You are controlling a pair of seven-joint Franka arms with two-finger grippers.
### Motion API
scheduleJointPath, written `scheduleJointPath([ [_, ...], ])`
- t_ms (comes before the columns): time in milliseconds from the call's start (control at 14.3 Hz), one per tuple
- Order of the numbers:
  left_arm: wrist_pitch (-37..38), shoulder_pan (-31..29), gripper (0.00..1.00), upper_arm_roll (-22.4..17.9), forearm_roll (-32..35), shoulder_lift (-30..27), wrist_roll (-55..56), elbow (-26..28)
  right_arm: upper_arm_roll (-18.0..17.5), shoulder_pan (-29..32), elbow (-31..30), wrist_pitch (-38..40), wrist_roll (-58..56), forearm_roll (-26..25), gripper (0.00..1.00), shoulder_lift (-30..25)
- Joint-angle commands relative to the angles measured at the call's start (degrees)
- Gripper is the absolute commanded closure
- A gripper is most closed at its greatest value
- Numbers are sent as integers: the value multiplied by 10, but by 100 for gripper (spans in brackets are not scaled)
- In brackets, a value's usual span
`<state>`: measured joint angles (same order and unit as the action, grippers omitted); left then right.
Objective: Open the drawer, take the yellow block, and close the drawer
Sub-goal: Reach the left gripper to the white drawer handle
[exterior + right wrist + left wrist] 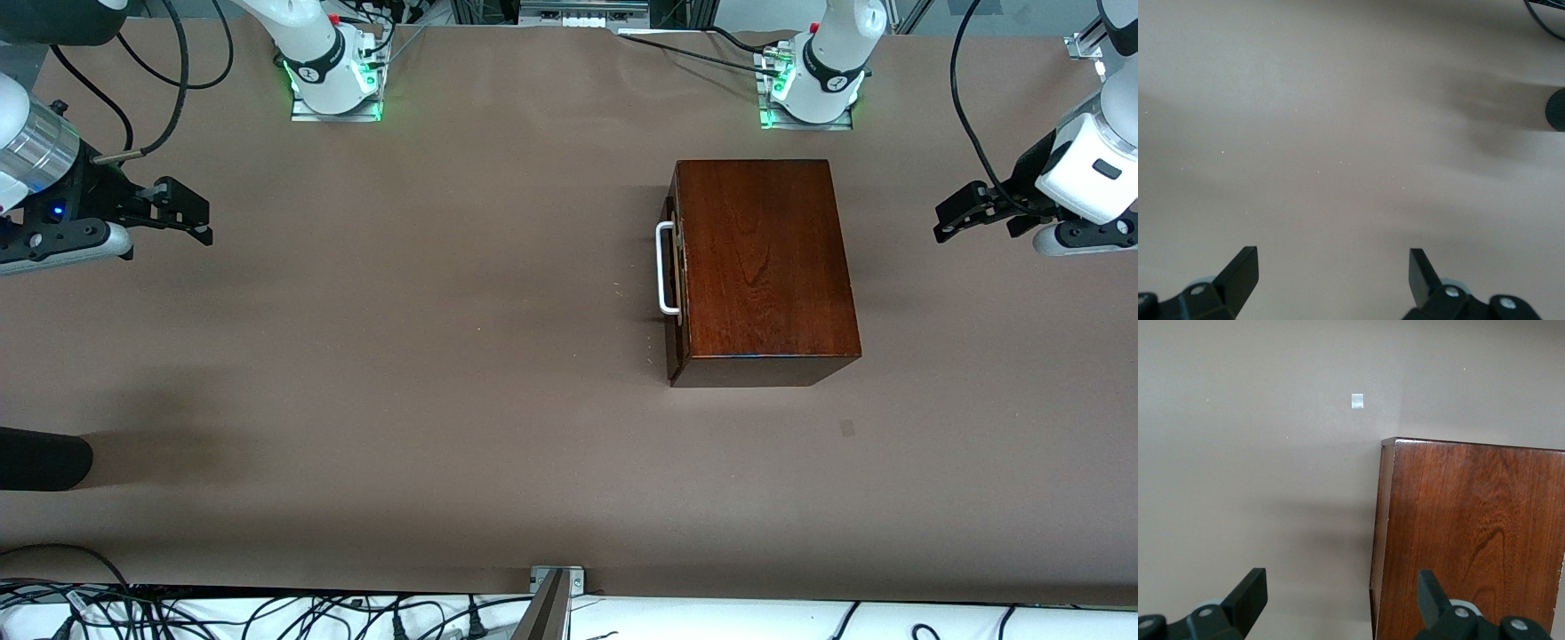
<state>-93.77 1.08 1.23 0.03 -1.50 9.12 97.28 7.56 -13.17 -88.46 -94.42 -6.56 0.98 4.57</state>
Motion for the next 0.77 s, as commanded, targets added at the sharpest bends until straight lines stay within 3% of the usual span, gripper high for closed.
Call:
scheduleJointPath([
  [0,11,1,0,0,-4,7,-14,-16,-2,-2,7,3,7,-6,0,6],
  [350,13,1,0,4,-4,8,-14,-15,-2,-2,7,3,6,-5,0,5],
  [560,92,1,0,45,-9,22,-9,-17,-2,-3,7,4,5,-8,0,5],
  [700,108,1,0,96,-12,28,-9,-17,-2,-3,7,5,4,-8,0,4],
])
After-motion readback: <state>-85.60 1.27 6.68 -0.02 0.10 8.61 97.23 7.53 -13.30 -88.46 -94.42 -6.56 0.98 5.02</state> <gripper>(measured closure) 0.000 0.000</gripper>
